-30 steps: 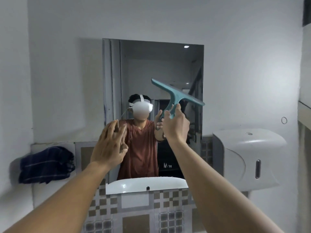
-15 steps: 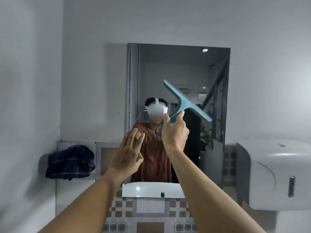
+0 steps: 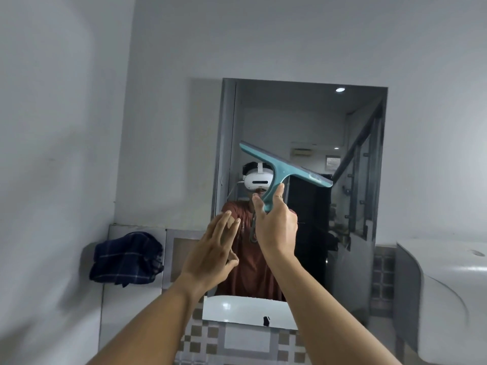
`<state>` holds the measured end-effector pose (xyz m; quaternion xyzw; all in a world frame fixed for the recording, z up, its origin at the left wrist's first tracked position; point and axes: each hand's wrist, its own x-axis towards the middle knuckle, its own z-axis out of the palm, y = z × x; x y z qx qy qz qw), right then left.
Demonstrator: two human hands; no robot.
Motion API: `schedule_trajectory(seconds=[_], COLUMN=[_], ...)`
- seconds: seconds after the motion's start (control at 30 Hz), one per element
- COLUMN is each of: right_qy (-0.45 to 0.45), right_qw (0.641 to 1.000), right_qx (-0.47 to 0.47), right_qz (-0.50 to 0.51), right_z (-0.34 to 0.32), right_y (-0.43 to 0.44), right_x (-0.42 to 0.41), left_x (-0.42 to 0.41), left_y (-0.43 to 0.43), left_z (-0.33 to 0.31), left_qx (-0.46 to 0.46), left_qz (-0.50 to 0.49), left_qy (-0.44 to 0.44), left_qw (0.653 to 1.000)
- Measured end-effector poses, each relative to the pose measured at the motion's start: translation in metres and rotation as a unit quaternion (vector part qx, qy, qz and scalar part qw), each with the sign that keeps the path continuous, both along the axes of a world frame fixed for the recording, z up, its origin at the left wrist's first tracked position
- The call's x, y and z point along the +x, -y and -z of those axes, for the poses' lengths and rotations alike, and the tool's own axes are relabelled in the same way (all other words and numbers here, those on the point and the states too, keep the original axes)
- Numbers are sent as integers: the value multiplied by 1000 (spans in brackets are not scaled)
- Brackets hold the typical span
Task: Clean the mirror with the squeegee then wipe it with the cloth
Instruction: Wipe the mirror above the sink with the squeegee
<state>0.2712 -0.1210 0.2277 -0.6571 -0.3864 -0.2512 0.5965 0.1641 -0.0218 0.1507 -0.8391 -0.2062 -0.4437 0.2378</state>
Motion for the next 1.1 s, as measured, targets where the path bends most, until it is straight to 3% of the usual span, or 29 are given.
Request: schedule_trajectory(seconds=[0.27, 0.63, 1.1], right_qy=[139, 214, 317], right_qw=[985, 957, 890], right_qx=[-89, -161, -267], right_qz=[54, 115, 189], right_z=[12, -9, -49], right_y=[4, 56, 104], right_x=[4, 26, 75], left_x=[-2, -3, -5], left_y=[-1, -6, -11], left_z=[13, 15, 13], left_qx=[19, 3, 27], left_qz=[10, 26, 34], left_qy=[44, 33, 36], left_qw=[999, 999, 998])
